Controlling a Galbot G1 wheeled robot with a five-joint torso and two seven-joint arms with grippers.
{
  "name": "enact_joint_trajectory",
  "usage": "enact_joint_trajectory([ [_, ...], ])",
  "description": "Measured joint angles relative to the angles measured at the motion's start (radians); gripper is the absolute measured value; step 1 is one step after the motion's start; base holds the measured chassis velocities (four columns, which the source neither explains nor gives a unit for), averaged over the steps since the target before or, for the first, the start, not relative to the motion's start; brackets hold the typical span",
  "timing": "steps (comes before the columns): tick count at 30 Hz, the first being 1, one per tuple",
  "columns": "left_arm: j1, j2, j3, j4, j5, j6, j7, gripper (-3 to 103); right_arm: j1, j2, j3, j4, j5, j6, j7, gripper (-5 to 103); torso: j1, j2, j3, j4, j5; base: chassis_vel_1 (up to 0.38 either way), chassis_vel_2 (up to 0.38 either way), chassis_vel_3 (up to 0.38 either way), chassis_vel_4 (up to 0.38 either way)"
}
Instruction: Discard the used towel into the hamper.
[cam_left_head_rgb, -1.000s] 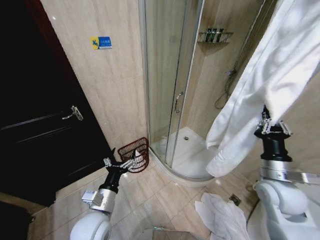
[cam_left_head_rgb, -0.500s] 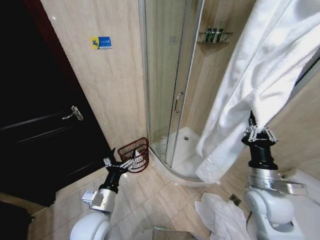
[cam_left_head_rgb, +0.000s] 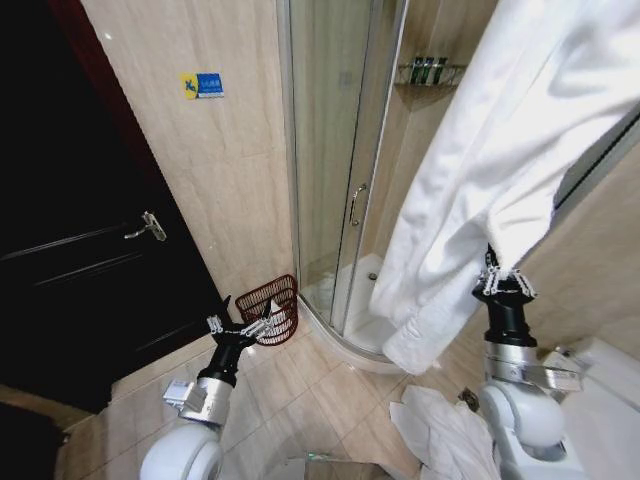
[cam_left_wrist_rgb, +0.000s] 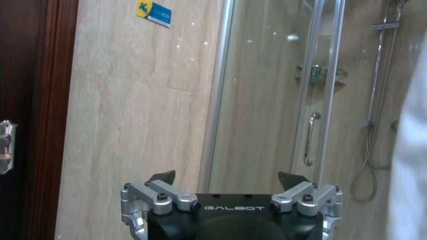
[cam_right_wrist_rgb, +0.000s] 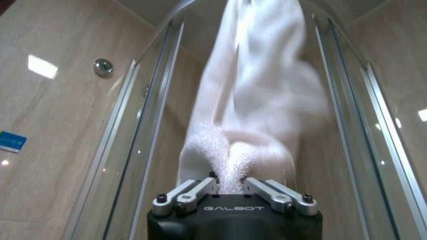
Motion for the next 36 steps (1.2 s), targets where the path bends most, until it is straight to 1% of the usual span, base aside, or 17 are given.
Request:
enact_joint_trajectory([
  [5,0.0,0.0,0.0,0.0,0.0,0.0,0.0,100,-0.005,-0.011,0.028,0.056,-0.001,0.009,-0.007,4,0.0,0.0,0.0,0.0,-0.0005,0.0,0.0,0.0,0.0],
  [8,0.0,0.0,0.0,0.0,0.0,0.0,0.0,100,-0.005,-0.043,0.069,0.163,-0.006,0.001,-0.009,4,0.0,0.0,0.0,0.0,-0.0004,0.0,0.0,0.0,0.0],
  [11,0.0,0.0,0.0,0.0,0.0,0.0,0.0,100,-0.002,-0.056,0.094,0.192,-0.006,-0.006,-0.009,4,0.0,0.0,0.0,-0.0001,-0.0002,0.0,0.0,0.0,0.0],
  [13,0.0,0.0,0.0,0.0,0.0,0.0,0.0,100,-0.001,-0.062,0.109,0.199,-0.004,-0.011,-0.009,4,0.0,0.0,0.0,-0.0001,-0.0002,0.0,0.0,0.0,0.0],
  [14,0.0,0.0,0.0,0.0,0.0,0.0,0.0,100,-0.001,-0.07,0.124,0.203,0.002,-0.02,-0.007,4,0.0,0.0,0.0,0.0,0.0006,0.0,0.0,0.0,0.0],
  [15,0.0,0.0,0.0,0.0,0.0,0.0,0.0,100,0.0,-0.08,0.144,0.215,0.021,-0.033,0.0,4,0.0,0.0,0.0,0.0001,-0.0014,0.0,0.0,0.0,0.0],
  [17,0.0,0.0,0.0,0.0,0.0,0.0,0.0,100,-0.001,-0.086,0.156,0.22,0.036,-0.044,0.005,4,0.0,0.0,0.0,-0.0001,-0.0013,0.0,0.0,0.0,0.0],
  [18,0.0,0.0,0.0,0.0,0.0,0.0,0.0,100,-0.002,-0.092,0.168,0.225,0.051,-0.056,0.012,4,0.0,0.0,0.0,0.0,-0.0003,0.0,0.0,0.0,0.0],
  [20,0.0,0.0,0.0,0.0,0.0,0.0,0.0,100,-0.002,-0.096,0.178,0.231,0.062,-0.064,0.021,4,0.0,0.0,0.0,0.0,0.0001,0.0,0.0,0.0,0.0],
  [21,0.0,0.0,0.0,0.0,0.0,0.0,0.0,100,-0.002,-0.098,0.184,0.237,0.068,-0.068,0.028,4,0.0,0.0,0.0,0.0,-0.0006,0.0,0.0,0.0,0.0],
  [24,0.0,0.0,0.0,0.0,0.0,0.0,0.0,100,-0.004,-0.099,0.19,0.245,0.074,-0.07,0.034,4,0.0,0.0,0.0,0.0,-0.0001,0.0,0.0,0.0,0.0],
  [36,0.0,0.0,0.0,0.0,0.0,0.0,0.0,100,-0.015,-0.099,0.204,0.258,0.096,-0.063,0.052,4,0.0,0.0,0.0,0.0,-0.0003,0.0,0.0,0.0,0.0],
])
